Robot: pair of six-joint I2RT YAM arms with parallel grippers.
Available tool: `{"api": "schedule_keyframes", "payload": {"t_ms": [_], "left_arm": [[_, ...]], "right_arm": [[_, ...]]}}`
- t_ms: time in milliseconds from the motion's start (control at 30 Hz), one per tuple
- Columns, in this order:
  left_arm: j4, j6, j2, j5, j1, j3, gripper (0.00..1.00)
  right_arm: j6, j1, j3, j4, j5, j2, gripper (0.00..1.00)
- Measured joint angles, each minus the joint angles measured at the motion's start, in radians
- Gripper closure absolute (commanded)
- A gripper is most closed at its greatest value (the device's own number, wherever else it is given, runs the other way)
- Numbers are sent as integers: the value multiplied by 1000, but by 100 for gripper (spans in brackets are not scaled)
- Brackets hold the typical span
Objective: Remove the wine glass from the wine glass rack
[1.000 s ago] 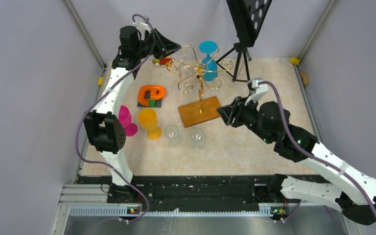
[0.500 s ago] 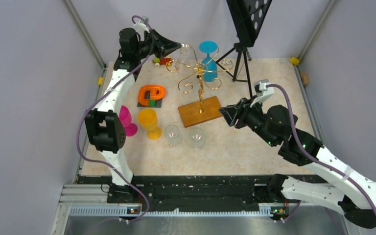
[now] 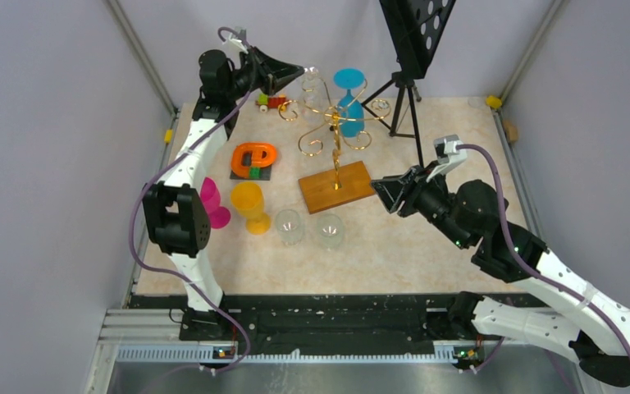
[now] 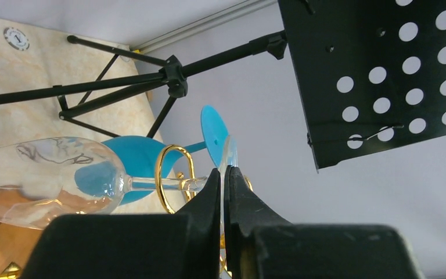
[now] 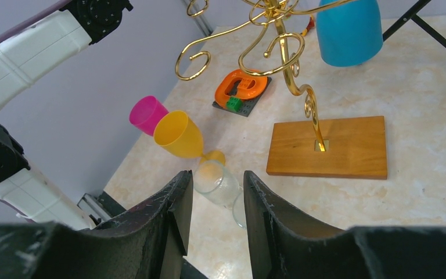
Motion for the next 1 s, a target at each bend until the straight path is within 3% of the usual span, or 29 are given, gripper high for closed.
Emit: {"api": "schedule_keyframes", "payload": {"t_ms": [500, 1000], "left_arm": [[51, -25, -25, -124, 0, -43, 100], [101, -51, -25, -18, -9, -43, 100]], "right_arm": [[0, 0, -7, 5, 1, 0, 61], [0, 0, -11, 11, 1, 6, 61]]}}
